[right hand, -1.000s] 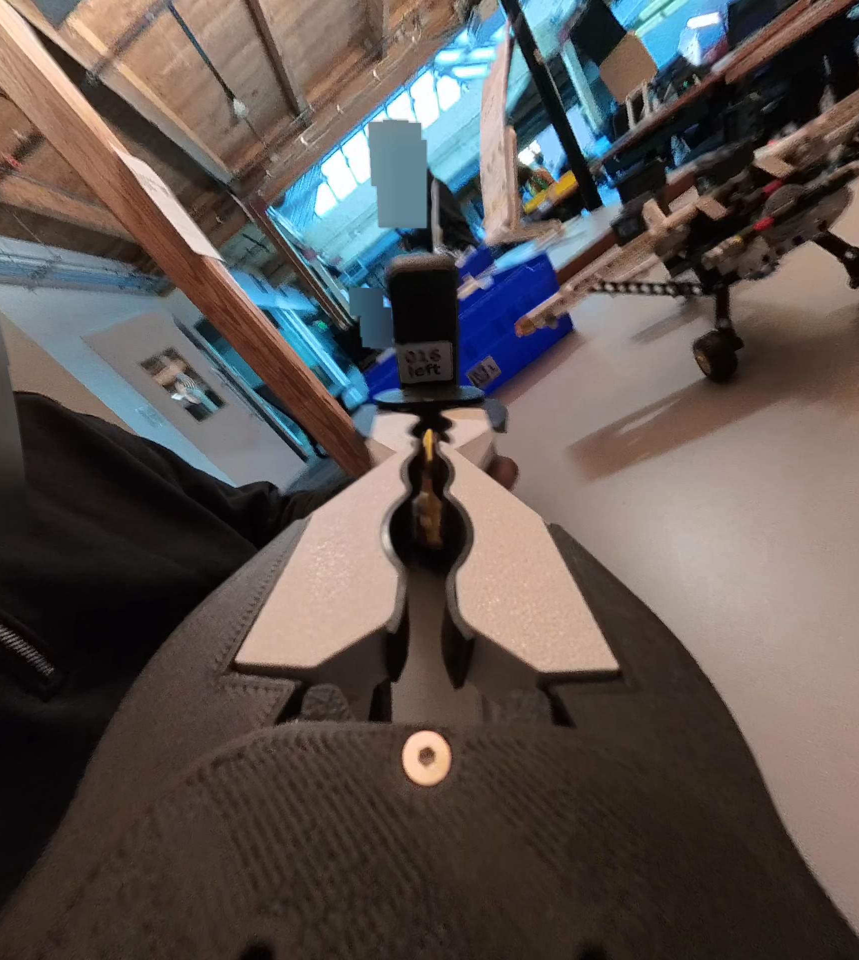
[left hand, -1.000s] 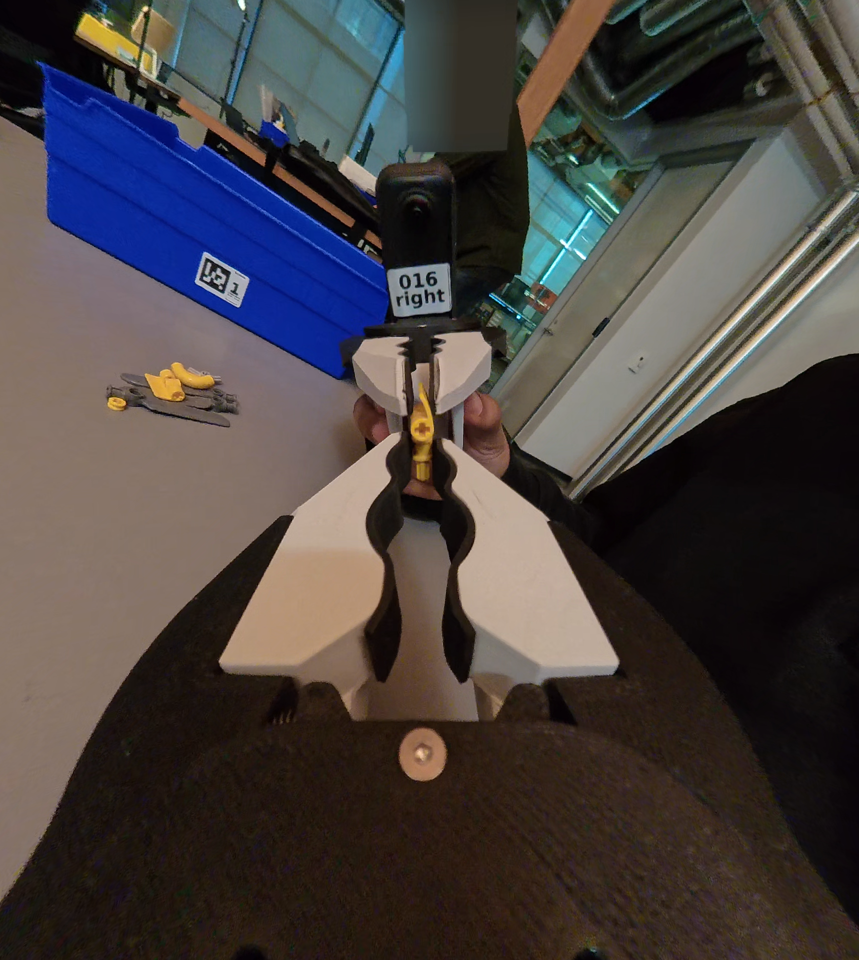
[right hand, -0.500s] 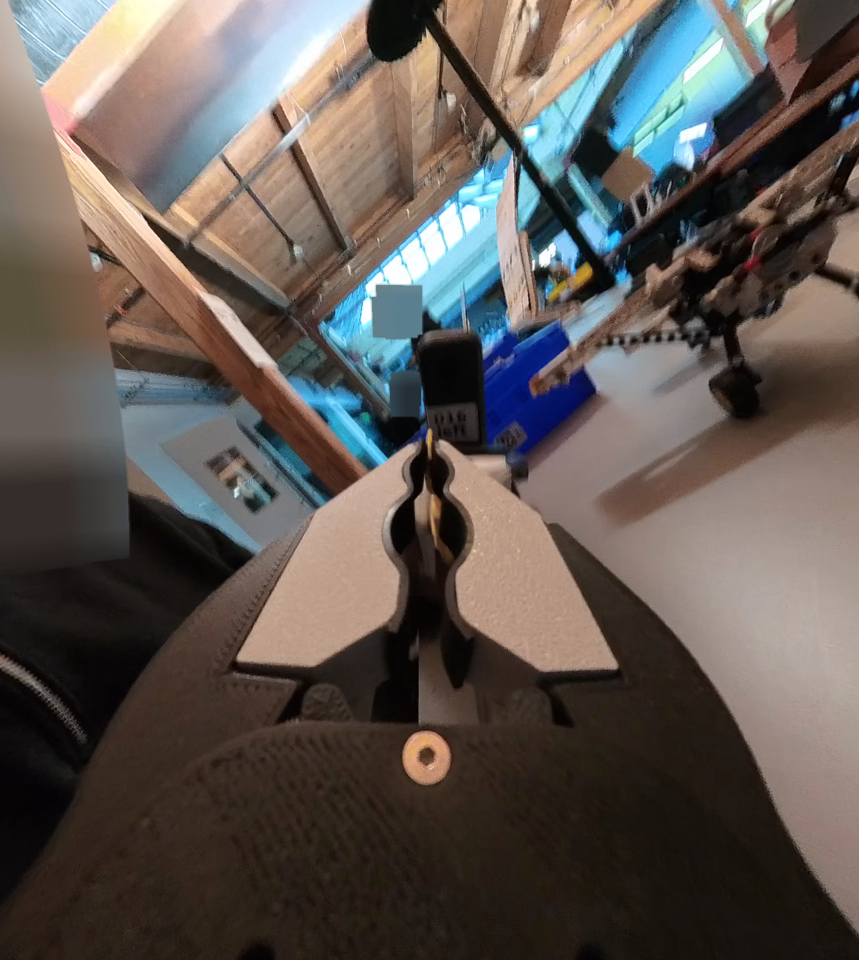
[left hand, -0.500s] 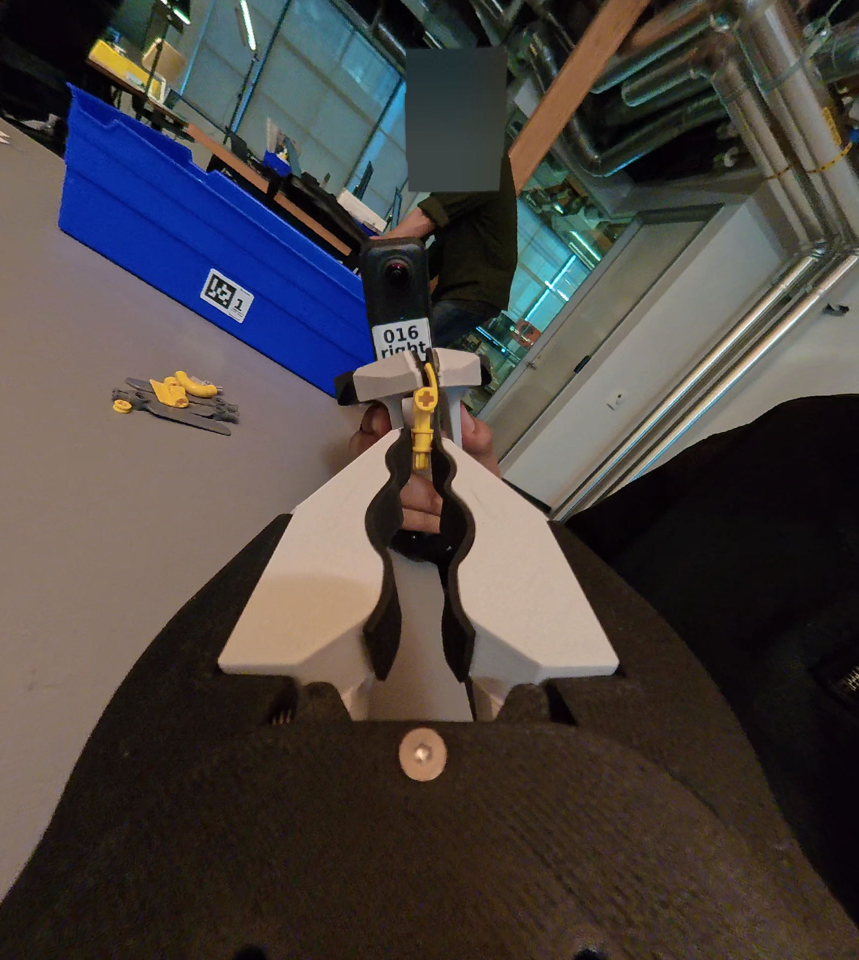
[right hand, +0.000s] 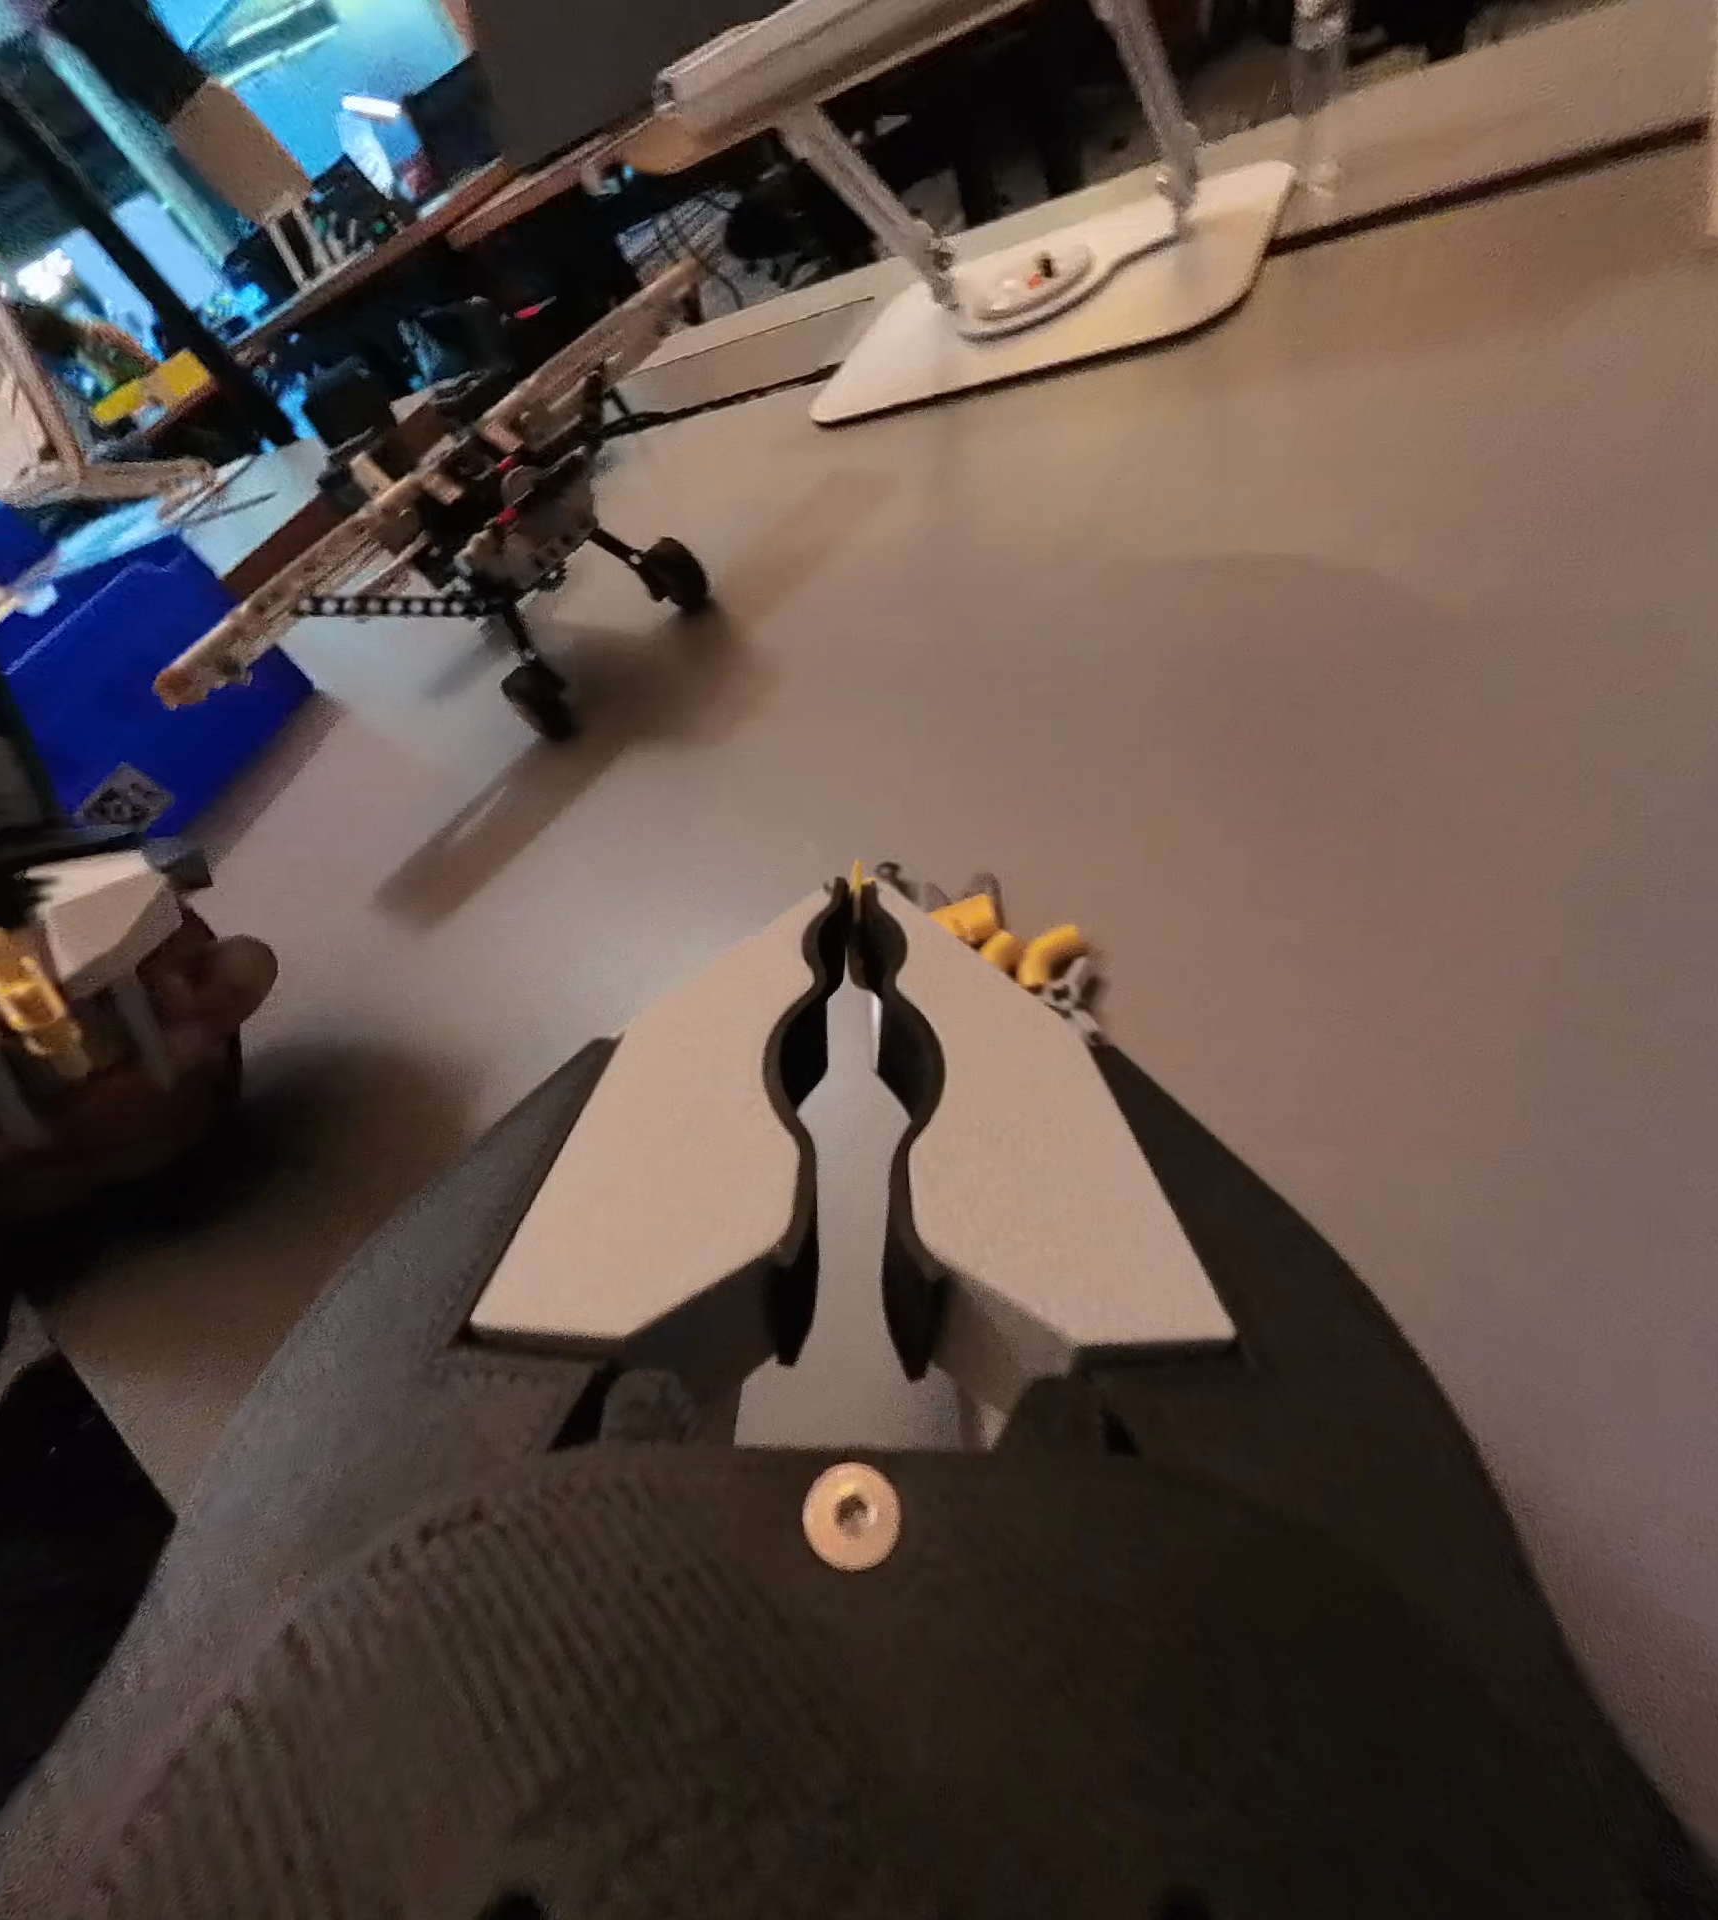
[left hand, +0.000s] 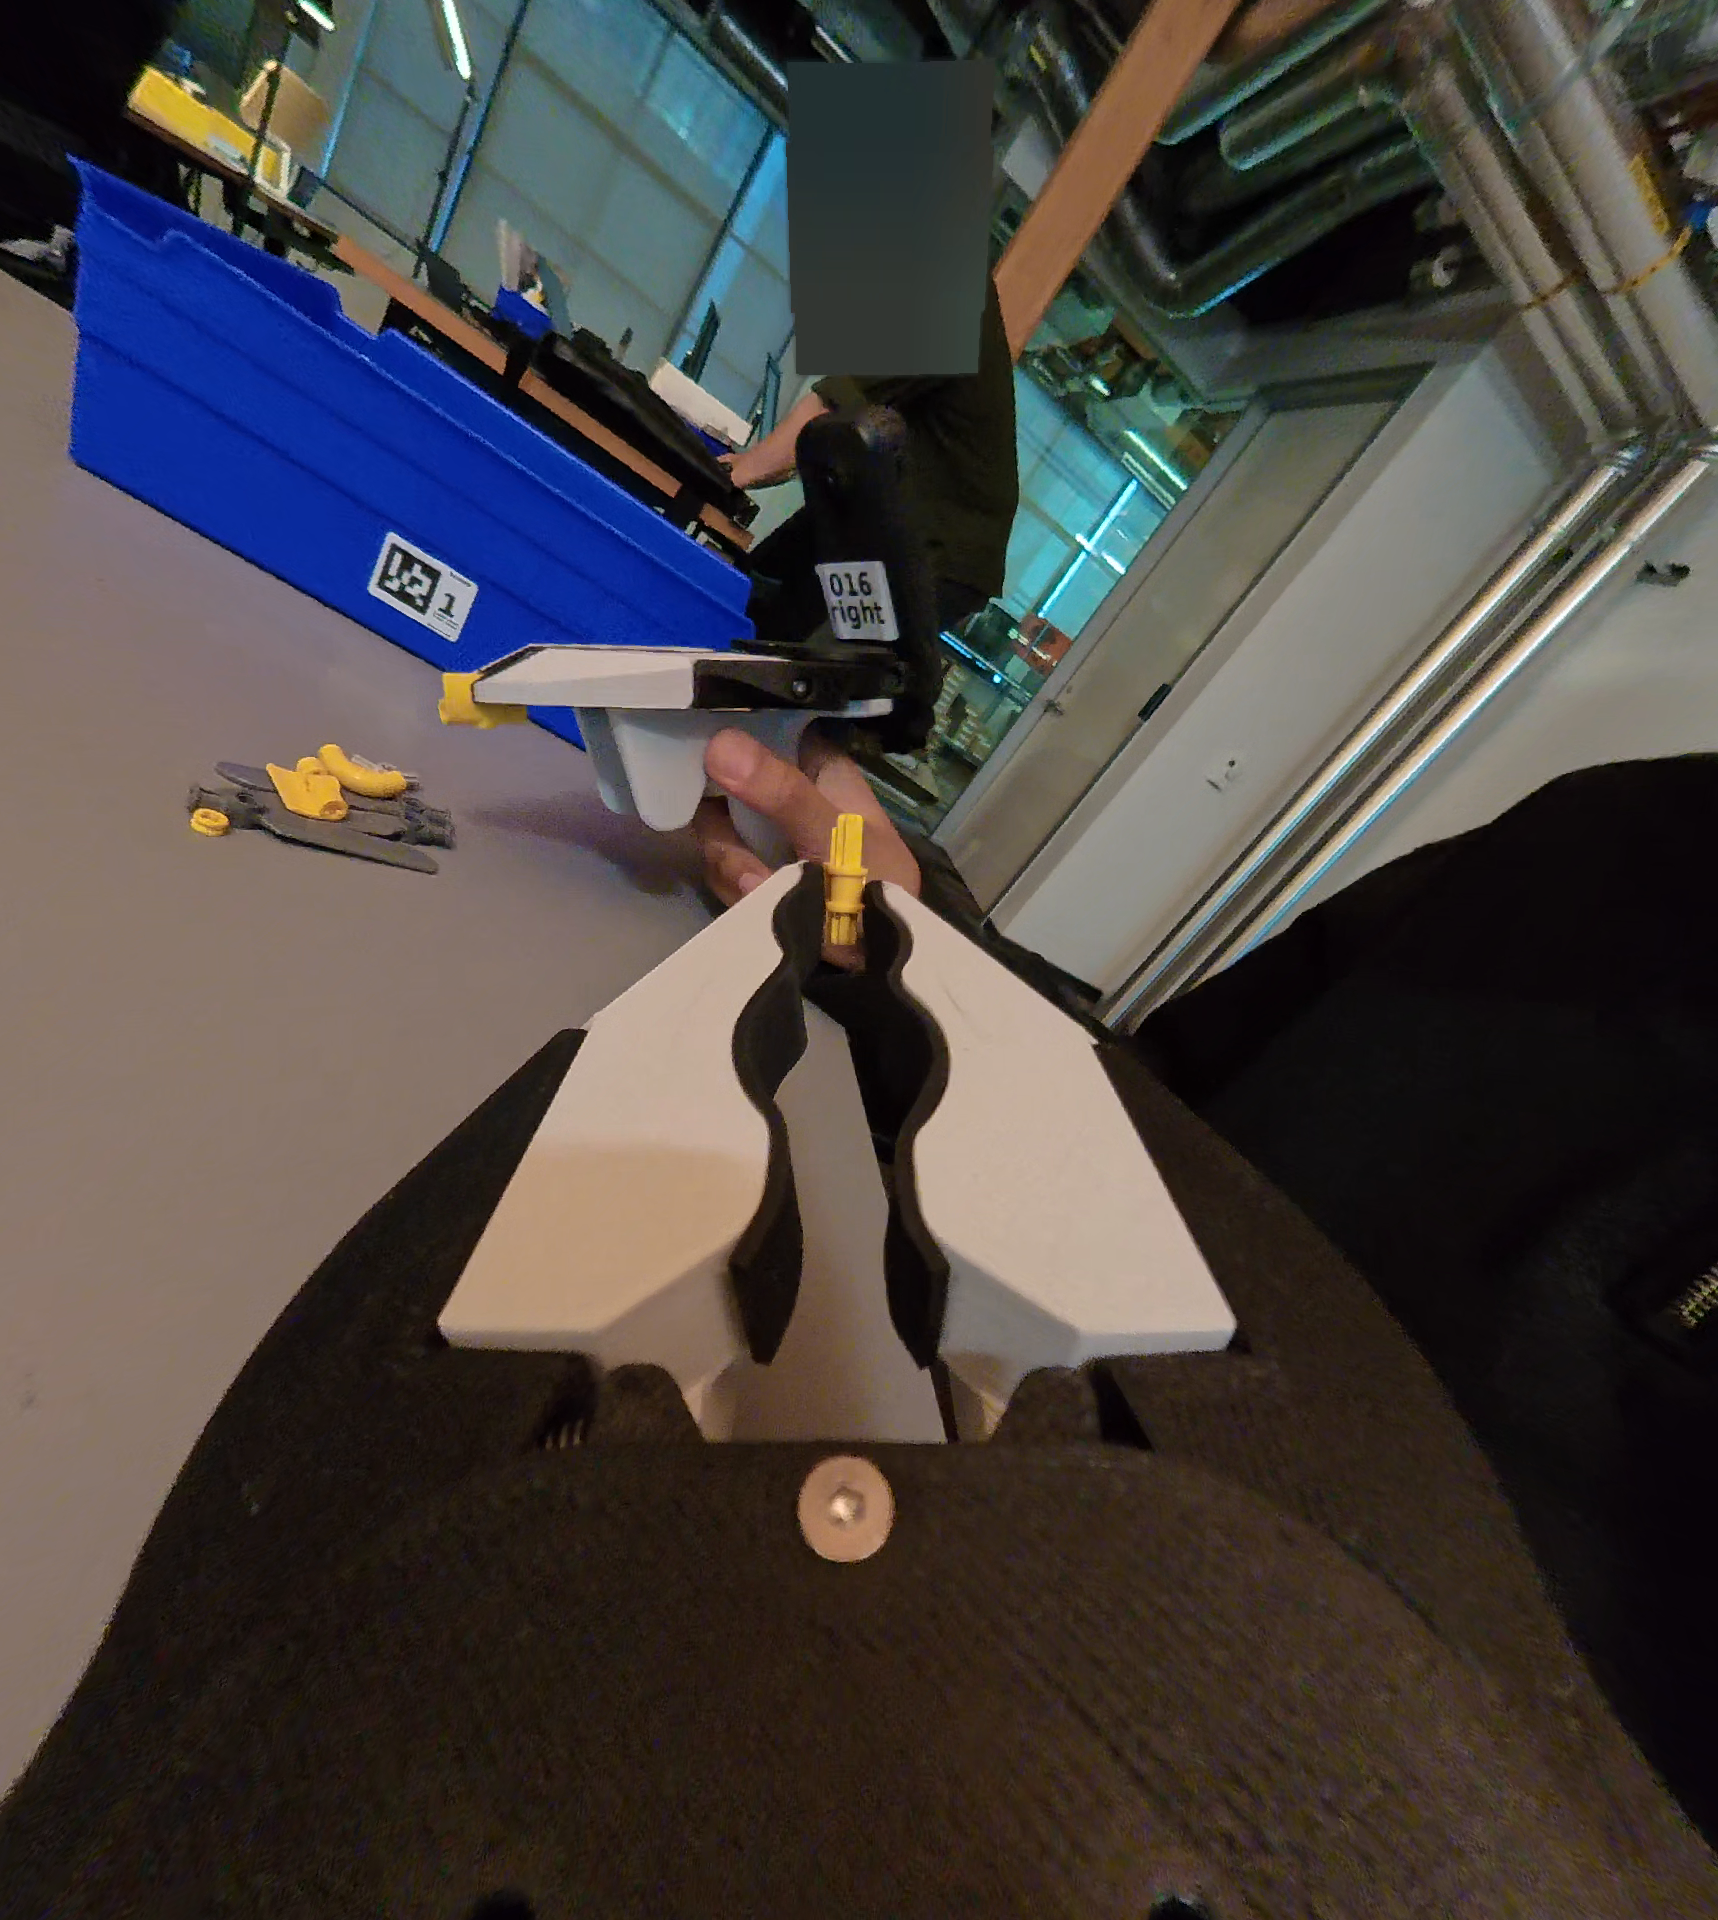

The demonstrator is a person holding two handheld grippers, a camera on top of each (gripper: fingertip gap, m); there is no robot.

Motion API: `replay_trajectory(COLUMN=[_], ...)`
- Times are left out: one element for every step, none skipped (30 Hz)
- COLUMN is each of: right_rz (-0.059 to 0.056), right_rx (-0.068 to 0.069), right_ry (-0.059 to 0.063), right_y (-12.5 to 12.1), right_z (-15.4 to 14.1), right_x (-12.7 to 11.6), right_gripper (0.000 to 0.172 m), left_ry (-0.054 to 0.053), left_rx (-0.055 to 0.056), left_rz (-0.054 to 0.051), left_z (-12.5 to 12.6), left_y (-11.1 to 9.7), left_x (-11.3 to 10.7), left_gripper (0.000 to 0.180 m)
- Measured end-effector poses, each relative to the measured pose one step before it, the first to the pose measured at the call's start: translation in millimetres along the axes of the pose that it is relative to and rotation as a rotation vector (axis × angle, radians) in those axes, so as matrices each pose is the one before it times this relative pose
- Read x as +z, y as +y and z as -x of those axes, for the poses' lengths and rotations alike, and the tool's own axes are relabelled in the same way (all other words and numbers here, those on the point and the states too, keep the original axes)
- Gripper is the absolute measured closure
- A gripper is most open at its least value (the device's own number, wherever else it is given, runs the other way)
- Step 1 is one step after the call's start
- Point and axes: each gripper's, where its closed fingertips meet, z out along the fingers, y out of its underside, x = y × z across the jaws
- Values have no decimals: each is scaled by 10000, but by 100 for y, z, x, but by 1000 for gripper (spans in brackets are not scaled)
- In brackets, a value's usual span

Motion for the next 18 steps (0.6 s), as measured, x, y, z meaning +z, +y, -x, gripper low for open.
replay_trajectory(right_rz=[5, 116, 270, 307, 243, 194, 172, 156, 125, 66, 0, -54, -92, -140, -212, -290, -348, -351], right_rx=[427, 554, 589, 525, 366, 179, 37, -37, -71, -79, -74, -64, -71, -110, -179, -290, -399, -428], right_ry=[39, -111, -84, -6, -57, -46, 33, 73, 76, 78, 63, 60, 55, 45, 51, 54, 27, -95], right_y=[2, 156, 364, 399, 292, 216, 197, 194, 160, 79, 3, -77, -131, -211, -313, -425, -502, -537], right_z=[-599, -456, -515, -559, -309, -131, -86, -56, -15, -16, -2, -14, -8, 28, 79, 192, 385, 718], right_x=[-123, 3, 136, 209, 231, 201, 183, 181, 131, 79, 16, -39, -77, -125, -180, -241, -276, -256], right_gripper=[172, 172, 172, 172, 172, 172, 172, 172, 172, 171, 167, 162, 158, 155, 152, 147, 143, 140], left_ry=[39, 18, -27, -46, -32, -18, -18, -16, -11, -10, -3, -3, -7, -5, -3, -5, -1, 3], left_rx=[-91, -68, -34, -7, 0, -8, -13, -4, 6, 6, -6, -14, -15, -17, -21, -31, -44, -55], left_rz=[-71, -80, -84, -88, -75, -49, -20, -9, 0, -2, -10, -5, -13, -18, -18, -25, -28, -41], left_z=[12, 25, 70, 94, 60, 36, 48, 33, 11, 18, 8, 13, 27, 14, 24, 40, 39, 39], left_y=[-92, -102, -117, -122, -112, -69, -20, -11, 6, -3, -22, 1, -17, -20, -34, -33, -38, -58], left_x=[-47, -71, -75, -82, -69, -37, -19, 6, -1, 1, -2, -8, -12, -19, -27, -25, -33, -44], left_gripper=[178, 178, 178, 178, 178, 178, 178, 178, 178, 178, 178, 178, 178, 178, 178, 178, 178, 178])
